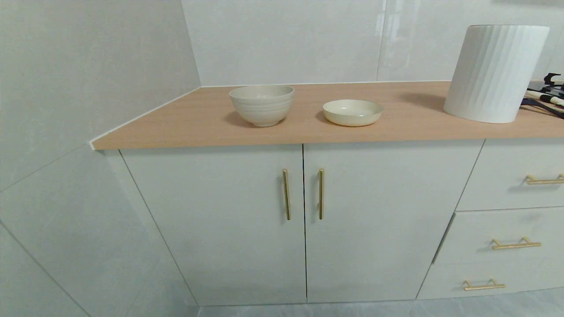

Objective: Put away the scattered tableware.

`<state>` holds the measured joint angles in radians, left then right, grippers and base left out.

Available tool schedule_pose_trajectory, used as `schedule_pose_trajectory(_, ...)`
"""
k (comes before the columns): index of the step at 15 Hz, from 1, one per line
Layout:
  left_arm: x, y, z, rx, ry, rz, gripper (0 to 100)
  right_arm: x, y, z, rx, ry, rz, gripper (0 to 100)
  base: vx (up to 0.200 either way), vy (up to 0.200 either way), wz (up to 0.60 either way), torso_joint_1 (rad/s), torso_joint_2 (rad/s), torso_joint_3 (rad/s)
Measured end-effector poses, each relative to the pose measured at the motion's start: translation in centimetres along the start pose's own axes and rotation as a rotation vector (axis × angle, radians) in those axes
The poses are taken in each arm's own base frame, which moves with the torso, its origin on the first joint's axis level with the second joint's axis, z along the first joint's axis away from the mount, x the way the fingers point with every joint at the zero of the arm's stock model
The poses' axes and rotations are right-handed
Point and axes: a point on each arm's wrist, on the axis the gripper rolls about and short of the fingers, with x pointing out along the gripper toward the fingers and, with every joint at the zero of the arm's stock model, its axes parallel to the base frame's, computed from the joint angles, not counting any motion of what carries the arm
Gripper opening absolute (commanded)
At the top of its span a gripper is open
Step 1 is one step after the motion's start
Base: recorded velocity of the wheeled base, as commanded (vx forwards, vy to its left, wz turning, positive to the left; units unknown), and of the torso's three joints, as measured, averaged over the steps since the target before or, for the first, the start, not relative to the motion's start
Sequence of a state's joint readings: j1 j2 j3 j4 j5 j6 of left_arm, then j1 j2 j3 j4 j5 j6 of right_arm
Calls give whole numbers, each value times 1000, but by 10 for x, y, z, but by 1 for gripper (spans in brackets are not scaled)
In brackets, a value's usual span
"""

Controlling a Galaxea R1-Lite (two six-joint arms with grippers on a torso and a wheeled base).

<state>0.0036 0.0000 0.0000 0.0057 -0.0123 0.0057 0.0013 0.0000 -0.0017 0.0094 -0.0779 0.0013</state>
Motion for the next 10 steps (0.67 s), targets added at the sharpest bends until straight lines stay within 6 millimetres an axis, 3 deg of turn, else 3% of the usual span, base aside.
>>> schedule_pose_trajectory(10, 0, 0, 0, 0, 0, 0, 100, 0, 0, 0, -34, -1, 11, 100, 0, 0, 0, 0, 0, 0)
